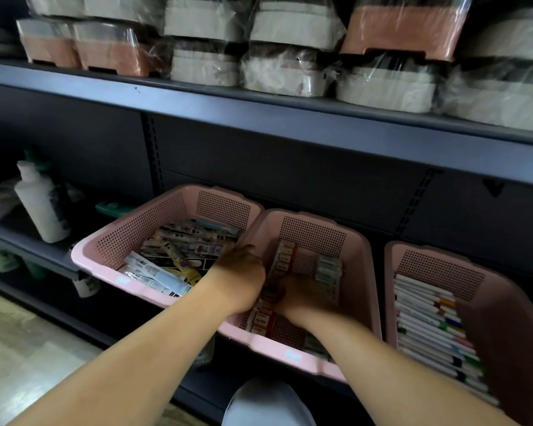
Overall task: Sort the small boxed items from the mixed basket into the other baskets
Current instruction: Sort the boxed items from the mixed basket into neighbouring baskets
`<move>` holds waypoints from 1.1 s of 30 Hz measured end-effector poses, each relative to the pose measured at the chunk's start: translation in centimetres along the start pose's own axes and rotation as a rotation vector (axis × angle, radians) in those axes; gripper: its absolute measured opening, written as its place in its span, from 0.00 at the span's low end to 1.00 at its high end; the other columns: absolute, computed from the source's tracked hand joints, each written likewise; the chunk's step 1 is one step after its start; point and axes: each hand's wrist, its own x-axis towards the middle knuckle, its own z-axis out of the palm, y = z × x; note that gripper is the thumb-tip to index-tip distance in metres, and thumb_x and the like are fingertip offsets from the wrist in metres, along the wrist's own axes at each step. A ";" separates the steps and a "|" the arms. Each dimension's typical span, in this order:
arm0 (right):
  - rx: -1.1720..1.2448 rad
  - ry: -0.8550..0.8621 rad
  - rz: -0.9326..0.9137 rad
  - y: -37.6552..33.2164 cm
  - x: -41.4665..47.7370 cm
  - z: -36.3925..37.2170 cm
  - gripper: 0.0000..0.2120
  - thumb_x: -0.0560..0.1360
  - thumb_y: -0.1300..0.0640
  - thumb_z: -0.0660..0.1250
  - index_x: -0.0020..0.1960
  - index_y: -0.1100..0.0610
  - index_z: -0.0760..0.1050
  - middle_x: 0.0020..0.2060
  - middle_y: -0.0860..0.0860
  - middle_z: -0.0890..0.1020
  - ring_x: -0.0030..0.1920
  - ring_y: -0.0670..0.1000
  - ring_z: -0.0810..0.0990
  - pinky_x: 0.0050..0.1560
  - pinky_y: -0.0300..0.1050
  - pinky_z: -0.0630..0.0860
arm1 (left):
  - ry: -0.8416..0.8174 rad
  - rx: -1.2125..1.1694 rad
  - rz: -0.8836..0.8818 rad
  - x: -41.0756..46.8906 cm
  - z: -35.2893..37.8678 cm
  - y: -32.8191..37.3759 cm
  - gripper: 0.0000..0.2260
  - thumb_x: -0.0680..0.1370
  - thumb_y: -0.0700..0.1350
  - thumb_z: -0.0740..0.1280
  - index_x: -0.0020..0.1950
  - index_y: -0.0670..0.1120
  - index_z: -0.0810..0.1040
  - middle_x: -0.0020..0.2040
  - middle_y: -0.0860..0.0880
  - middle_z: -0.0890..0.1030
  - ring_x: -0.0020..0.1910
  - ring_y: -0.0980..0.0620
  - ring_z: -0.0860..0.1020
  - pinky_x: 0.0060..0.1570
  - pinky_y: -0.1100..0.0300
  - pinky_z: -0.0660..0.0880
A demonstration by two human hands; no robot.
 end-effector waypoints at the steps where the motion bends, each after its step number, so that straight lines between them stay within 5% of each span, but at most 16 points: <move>1: 0.004 -0.002 0.001 0.0 0.0 0.0 0.17 0.76 0.41 0.66 0.58 0.49 0.81 0.53 0.52 0.84 0.52 0.55 0.83 0.44 0.42 0.72 | -0.012 -0.004 -0.005 0.1 -0.1 0.1 0.10 0.79 0.44 0.66 0.59 0.43 0.81 0.61 0.47 0.79 0.69 0.43 0.67 0.71 0.41 0.60; 7: 0.100 -0.019 -0.001 0.0 -0.3 -0.5 0.14 0.77 0.45 0.66 0.57 0.52 0.81 0.51 0.55 0.84 0.51 0.56 0.83 0.43 0.43 0.71 | -0.024 -0.034 -0.042 0.6 -0.1 0.3 0.10 0.80 0.39 0.63 0.55 0.44 0.82 0.59 0.45 0.79 0.67 0.42 0.69 0.71 0.39 0.60; 24: 0.098 0.009 -0.018 1.0 -0.8 -2.3 0.13 0.76 0.48 0.67 0.54 0.54 0.82 0.49 0.53 0.85 0.52 0.54 0.83 0.48 0.43 0.75 | 0.020 -0.003 -0.050 0.9 0.3 0.2 0.10 0.80 0.42 0.63 0.57 0.48 0.83 0.58 0.48 0.81 0.66 0.45 0.72 0.70 0.42 0.62; 27: 0.128 0.081 -0.077 1.8 -1.3 -4.0 0.04 0.75 0.56 0.67 0.43 0.51 0.80 0.41 0.48 0.84 0.47 0.52 0.83 0.44 0.39 0.73 | 0.030 -0.065 -0.036 0.9 0.2 -0.1 0.09 0.79 0.48 0.65 0.52 0.51 0.85 0.54 0.51 0.81 0.61 0.46 0.75 0.65 0.45 0.66; 33: 0.167 0.234 -0.104 4.1 -2.9 -8.6 0.08 0.76 0.54 0.70 0.39 0.54 0.78 0.36 0.47 0.80 0.38 0.47 0.78 0.36 0.41 0.71 | 0.169 -0.158 -0.005 0.7 -2.6 -0.4 0.11 0.77 0.54 0.65 0.36 0.52 0.76 0.42 0.53 0.81 0.48 0.49 0.80 0.52 0.52 0.72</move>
